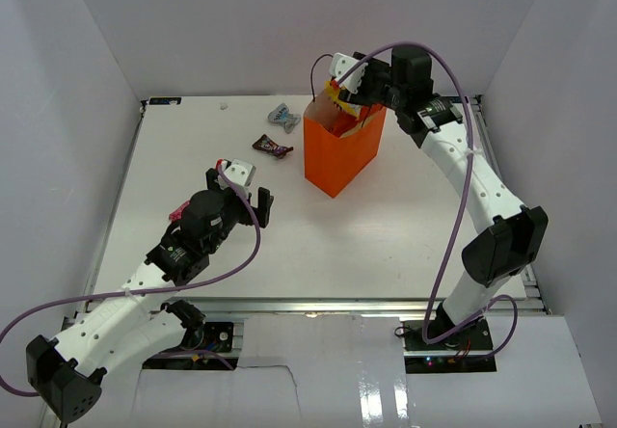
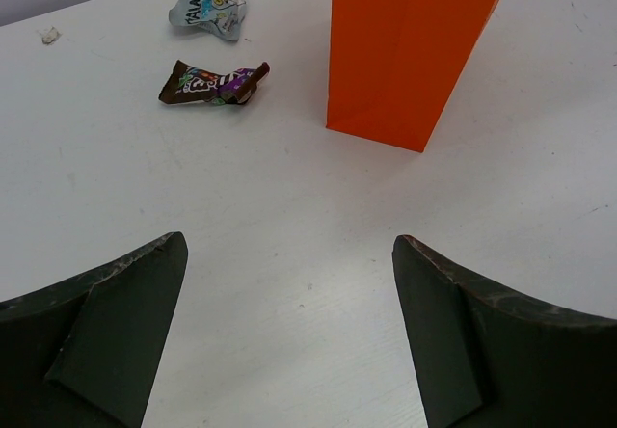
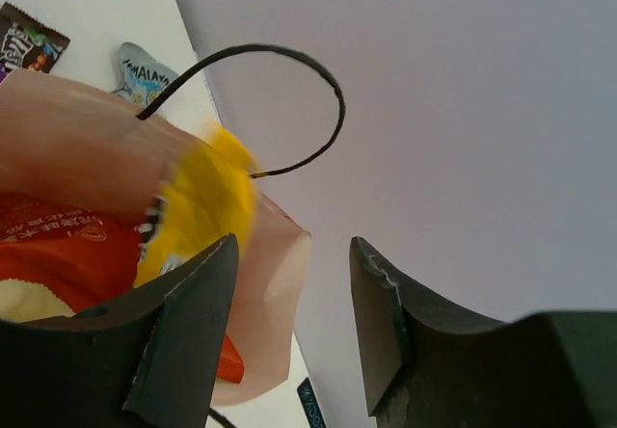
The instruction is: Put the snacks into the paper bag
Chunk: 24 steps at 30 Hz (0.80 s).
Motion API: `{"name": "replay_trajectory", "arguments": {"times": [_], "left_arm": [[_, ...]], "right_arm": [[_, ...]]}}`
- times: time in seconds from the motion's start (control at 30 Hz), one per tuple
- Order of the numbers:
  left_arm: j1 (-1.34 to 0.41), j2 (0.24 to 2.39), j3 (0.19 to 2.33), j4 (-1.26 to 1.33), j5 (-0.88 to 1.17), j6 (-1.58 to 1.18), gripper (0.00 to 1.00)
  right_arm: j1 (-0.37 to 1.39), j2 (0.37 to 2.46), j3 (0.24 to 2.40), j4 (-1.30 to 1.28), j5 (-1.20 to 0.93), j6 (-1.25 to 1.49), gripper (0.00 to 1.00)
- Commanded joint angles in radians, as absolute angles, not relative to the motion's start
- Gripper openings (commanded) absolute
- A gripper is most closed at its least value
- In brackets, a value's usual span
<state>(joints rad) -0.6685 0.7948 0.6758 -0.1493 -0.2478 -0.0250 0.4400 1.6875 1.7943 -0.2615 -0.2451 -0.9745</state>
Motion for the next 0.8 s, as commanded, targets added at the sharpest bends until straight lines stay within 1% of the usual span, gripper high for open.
{"name": "replay_trajectory", "arguments": {"times": [0.0,0.2,0.3,0.33,0.4,0.43,0.47,0.57,0.6,0.63,0.67,0.77], "left_arm": [[-0.663,0.779,0.673,-0.133,-0.241,-0.018,0.98],[-0.661,0.778,0.672,-0.135,-0.248,-0.020,0.98],[-0.660,0.778,0.669,-0.130,-0.258,-0.028,0.98],[-0.660,0.779,0.667,-0.127,-0.262,-0.032,0.98],[-0.655,0.784,0.666,-0.121,-0.276,-0.051,0.98],[-0.649,0.791,0.667,-0.121,-0.282,-0.060,0.98],[-0.644,0.796,0.666,-0.120,-0.287,-0.070,0.98],[-0.623,0.831,0.673,-0.130,-0.305,-0.118,0.98],[-0.608,0.845,0.686,-0.138,-0.317,-0.148,0.98],[-0.600,0.859,0.695,-0.158,-0.336,-0.172,0.98],[-0.583,0.886,0.704,-0.175,-0.357,-0.234,0.98],[-0.554,0.932,0.761,-0.277,-0.446,-0.365,0.96]], "right_arm": [[0.463,1.663,1.855,-0.317,-0.226,-1.061,0.57],[0.472,1.654,1.879,-0.339,-0.241,-1.014,0.63],[0.472,1.625,1.928,-0.374,-0.299,-0.893,0.64],[0.472,1.596,1.937,-0.388,-0.313,-0.802,0.67],[0.471,1.556,1.945,-0.409,-0.353,-0.711,0.70],[0.471,1.533,1.933,-0.417,-0.366,-0.666,0.73],[0.466,1.475,1.909,-0.420,-0.397,-0.587,0.74],[0.439,1.346,1.737,-0.417,-0.492,-0.491,0.74],[0.419,1.315,1.624,-0.416,-0.518,-0.445,0.74],[0.408,1.254,1.562,-0.416,-0.547,-0.425,0.74],[0.385,1.223,1.436,-0.413,-0.613,-0.398,0.74],[0.354,1.115,1.248,-0.405,-0.701,-0.383,0.75]]}}
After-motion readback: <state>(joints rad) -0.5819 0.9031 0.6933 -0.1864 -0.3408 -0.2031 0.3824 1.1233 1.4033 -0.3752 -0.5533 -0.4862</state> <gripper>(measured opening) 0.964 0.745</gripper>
